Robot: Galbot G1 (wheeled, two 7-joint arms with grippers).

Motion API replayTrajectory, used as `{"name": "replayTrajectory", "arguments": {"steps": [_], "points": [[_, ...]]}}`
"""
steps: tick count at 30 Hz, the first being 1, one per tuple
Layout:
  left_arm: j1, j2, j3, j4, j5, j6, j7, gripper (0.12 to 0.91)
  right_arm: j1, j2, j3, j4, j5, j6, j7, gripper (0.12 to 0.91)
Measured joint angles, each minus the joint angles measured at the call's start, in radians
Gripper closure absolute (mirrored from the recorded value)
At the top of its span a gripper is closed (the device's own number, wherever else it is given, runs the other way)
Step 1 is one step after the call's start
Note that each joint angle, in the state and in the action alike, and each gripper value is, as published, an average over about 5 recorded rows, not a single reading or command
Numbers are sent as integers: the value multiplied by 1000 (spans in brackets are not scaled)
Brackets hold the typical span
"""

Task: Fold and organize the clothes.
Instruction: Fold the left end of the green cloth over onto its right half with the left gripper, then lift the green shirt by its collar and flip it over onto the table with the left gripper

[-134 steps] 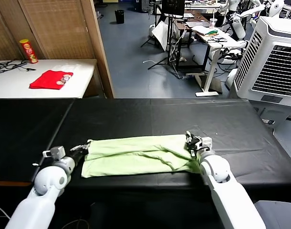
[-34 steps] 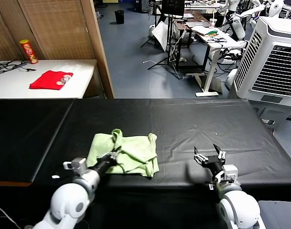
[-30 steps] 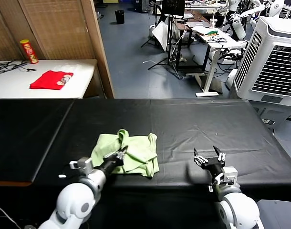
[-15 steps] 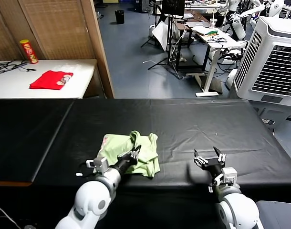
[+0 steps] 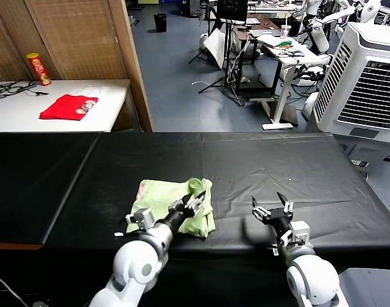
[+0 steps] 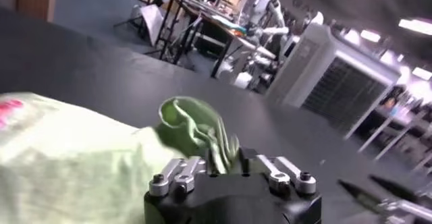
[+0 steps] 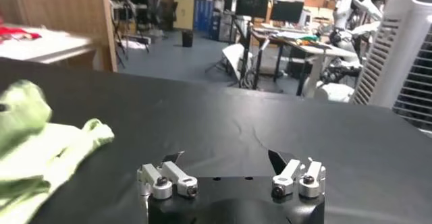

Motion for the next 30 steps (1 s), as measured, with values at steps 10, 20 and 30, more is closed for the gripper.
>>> {"name": "replayTrajectory", "arguments": {"steps": [10,20,30], "points": [[26,117,-126,-22,163,-75,70,232,112,0,-169,-57,33,7,-55,227],[130,158,-277,-1,268,-108,95,232,250,43,-345,-212,-147,6,-48,227],[144,103,-306,47,234,-132,107,232,264,71,-369,-280,-242,53,7,227]]}}
